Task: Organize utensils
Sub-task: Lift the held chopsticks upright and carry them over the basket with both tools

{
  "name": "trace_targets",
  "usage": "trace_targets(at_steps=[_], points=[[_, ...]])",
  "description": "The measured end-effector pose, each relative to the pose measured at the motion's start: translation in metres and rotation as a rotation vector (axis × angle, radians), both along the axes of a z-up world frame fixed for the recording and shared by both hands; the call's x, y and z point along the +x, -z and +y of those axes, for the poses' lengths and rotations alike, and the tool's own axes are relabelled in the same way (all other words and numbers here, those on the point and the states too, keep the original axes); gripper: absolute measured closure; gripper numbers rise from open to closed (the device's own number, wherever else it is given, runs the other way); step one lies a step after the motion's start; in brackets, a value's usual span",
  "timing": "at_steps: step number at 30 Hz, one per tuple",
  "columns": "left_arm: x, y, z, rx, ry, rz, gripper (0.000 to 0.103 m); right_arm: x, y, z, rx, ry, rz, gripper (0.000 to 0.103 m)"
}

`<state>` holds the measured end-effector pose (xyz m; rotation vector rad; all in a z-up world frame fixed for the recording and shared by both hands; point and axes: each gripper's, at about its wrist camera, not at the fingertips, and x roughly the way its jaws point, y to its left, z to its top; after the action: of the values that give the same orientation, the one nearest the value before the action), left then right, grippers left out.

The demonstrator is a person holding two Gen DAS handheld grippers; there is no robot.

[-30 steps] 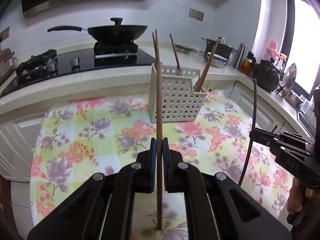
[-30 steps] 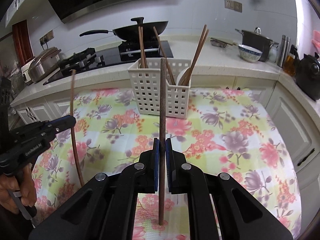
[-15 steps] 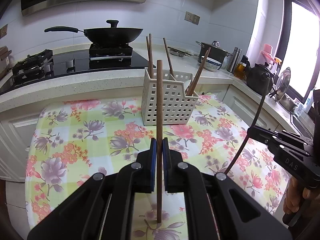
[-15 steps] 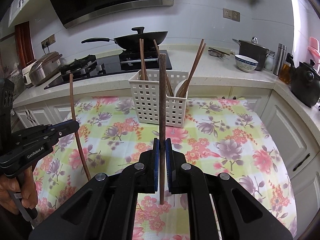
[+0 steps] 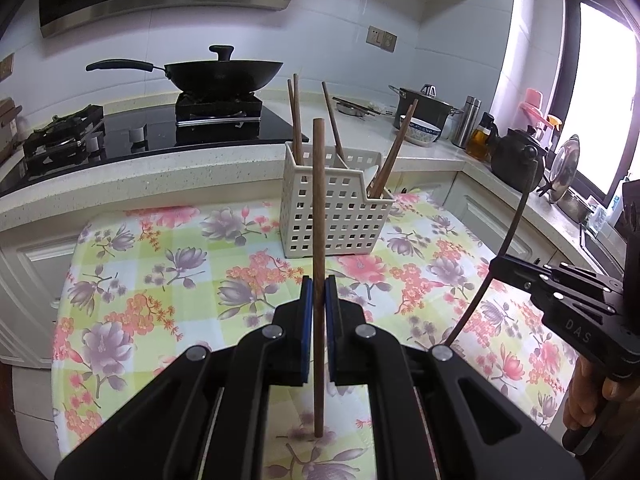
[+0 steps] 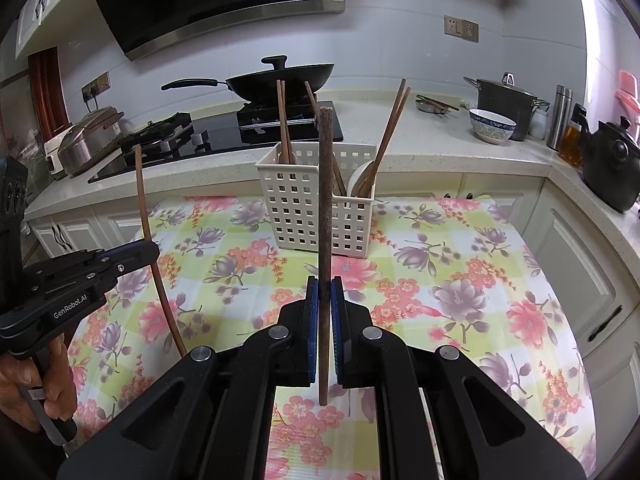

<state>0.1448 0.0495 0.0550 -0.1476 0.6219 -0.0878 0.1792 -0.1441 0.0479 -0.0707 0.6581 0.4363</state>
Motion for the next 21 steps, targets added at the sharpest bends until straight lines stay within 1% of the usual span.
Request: trace_targets(at_steps=[8,21], points=[[0.0021,-0.0054,-0.0045,0.018,0.013,-0.01,0.097,0.0003,-0.0002,-0.0011,0.001,0.004,0.0,0.095],[0.005,-0.0047,-0.0055,0.016,0.019,-0.009,0.097,0.0028,0.0005,-0.0034,0.003,0.012,-0.002,0.095]])
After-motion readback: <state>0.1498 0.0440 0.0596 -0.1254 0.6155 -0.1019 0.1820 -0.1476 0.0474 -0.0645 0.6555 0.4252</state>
